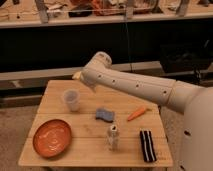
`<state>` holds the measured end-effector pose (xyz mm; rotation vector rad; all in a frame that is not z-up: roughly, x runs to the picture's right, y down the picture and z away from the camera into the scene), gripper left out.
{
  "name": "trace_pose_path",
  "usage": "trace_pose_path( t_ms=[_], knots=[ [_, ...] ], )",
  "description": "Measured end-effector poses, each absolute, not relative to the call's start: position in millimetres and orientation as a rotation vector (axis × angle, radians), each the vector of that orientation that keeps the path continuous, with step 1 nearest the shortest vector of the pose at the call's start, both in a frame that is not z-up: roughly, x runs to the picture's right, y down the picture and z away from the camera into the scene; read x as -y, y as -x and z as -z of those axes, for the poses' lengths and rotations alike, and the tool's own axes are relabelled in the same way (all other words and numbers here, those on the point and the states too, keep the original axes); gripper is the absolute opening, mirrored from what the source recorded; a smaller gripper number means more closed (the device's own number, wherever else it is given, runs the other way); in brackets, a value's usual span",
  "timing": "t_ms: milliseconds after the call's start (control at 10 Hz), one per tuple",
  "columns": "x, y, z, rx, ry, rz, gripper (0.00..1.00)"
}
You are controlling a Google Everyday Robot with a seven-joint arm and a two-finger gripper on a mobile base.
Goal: Pick up the ceramic cup
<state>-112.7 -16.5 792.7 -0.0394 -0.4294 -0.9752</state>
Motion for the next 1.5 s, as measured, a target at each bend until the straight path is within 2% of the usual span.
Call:
trace_pose_path(
  t_ms=[1500],
  knots=[
    [-38,162,-839,0.598,0.068,1.118,0.8]
  ],
)
